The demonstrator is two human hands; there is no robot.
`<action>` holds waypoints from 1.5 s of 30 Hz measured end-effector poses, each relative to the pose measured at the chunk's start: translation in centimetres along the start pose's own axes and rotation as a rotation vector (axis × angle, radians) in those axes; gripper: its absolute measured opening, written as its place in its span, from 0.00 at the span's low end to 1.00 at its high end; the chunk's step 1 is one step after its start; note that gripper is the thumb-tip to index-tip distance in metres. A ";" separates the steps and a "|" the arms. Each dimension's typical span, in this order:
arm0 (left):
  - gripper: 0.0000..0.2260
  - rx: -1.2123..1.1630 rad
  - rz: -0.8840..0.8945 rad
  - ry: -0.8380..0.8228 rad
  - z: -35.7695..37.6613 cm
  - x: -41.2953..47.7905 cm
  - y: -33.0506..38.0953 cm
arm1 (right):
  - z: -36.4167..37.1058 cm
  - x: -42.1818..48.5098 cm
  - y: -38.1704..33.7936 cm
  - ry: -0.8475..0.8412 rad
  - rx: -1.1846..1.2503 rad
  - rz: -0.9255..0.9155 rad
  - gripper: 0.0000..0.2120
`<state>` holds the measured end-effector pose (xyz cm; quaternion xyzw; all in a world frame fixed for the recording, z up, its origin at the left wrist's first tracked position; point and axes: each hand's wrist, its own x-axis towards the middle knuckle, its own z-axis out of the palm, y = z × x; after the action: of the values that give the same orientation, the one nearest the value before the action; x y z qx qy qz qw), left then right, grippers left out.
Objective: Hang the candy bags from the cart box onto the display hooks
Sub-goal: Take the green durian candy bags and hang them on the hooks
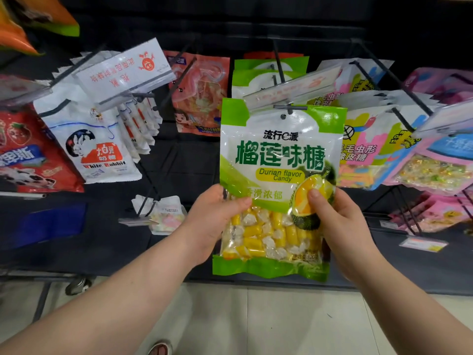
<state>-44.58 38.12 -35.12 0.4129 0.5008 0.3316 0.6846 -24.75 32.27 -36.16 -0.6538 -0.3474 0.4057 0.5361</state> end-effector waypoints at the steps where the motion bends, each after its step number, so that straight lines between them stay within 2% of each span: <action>1: 0.13 0.005 -0.001 0.001 0.0 0.0 0.0 | 0.0 -0.1 0.0 0.001 0.003 0.003 0.07; 8: 0.09 0.063 0.016 -0.001 -0.3 0.5 -0.2 | 0.3 0.1 -0.2 -0.009 0.005 0.043 0.08; 12: 0.09 0.189 0.042 0.049 -0.1 2.4 0.2 | 0.7 1.9 -0.5 0.010 -0.062 0.039 0.08; 15: 0.15 0.349 0.090 0.100 0.4 4.5 0.6 | 1.4 4.3 -0.8 0.053 -0.139 0.052 0.14; 17: 0.14 0.361 0.118 0.123 0.7 5.9 0.9 | 1.9 5.7 -1.1 0.072 -0.175 0.065 0.18; 21: 0.10 0.421 0.163 0.158 1.1 9.0 2.2 | 2.7 8.8 -1.7 0.093 -0.215 0.070 0.12; 26: 0.19 0.506 0.210 0.187 1.3 12.4 3.2 | 3.7 12.0 -2.2 0.137 -0.266 0.070 0.16; 36: 0.22 0.621 0.199 0.199 0.5 14.0 3.1 | 4.1 13.4 -1.5 0.092 -0.446 0.110 0.22; 39: 0.25 0.750 0.183 0.223 0.4 12.9 3.1 | 4.1 12.1 -1.7 0.110 -0.598 0.096 0.25; 41: 0.30 0.935 0.164 0.236 0.2 11.7 3.1 | 3.8 10.6 -1.8 0.084 -0.758 0.032 0.29; 45: 0.34 1.411 0.255 0.199 -0.4 8.1 3.2 | 3.5 7.2 -2.2 -0.119 -1.139 -0.182 0.31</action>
<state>-42.83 46.64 -35.69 0.7795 0.6035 0.0428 0.1621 -24.87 40.50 -35.43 -0.7827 -0.5952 0.1433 0.1120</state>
